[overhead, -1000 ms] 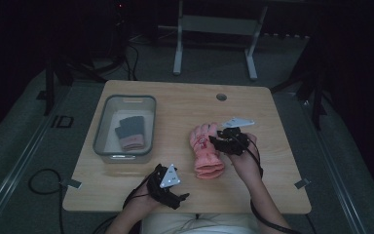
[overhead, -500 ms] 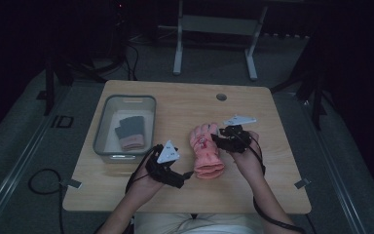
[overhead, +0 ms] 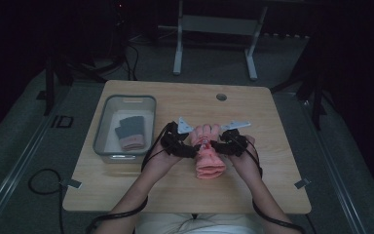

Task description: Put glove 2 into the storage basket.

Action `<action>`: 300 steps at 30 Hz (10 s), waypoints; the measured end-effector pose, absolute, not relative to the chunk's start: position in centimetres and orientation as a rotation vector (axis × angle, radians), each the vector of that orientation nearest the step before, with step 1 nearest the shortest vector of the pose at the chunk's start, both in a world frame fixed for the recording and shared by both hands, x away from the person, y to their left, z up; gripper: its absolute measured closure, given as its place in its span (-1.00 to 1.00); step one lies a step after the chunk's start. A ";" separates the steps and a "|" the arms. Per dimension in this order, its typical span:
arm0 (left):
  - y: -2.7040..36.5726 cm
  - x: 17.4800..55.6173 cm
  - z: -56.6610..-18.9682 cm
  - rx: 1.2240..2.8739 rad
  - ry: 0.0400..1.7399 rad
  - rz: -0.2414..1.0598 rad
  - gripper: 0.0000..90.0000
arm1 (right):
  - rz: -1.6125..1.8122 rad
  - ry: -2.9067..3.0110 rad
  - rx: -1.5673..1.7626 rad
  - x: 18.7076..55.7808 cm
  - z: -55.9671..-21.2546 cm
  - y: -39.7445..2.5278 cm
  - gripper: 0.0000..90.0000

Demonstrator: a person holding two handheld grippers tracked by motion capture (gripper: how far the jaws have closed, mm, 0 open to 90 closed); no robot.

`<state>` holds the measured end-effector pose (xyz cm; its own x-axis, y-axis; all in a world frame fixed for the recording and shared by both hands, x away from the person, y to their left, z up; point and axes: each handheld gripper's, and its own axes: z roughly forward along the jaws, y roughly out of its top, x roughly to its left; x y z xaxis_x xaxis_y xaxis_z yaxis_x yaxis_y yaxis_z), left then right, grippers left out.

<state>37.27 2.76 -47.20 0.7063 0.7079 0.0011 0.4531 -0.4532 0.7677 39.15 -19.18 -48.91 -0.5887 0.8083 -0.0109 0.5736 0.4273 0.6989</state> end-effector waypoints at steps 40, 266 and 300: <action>2.3 41.1 -48.8 2.066 0.956 -0.069 0.71 | 1.150 2.342 1.217 38.2 -48.5 -20.1 0.61; 12.3 32.7 -42.8 2.003 0.795 0.297 -0.95 | 1.300 2.530 0.760 42.0 -47.9 -10.5 -0.57; 5.6 30.2 -50.7 2.164 0.598 0.214 -0.96 | 1.285 2.522 0.739 38.0 -52.9 -16.2 -0.64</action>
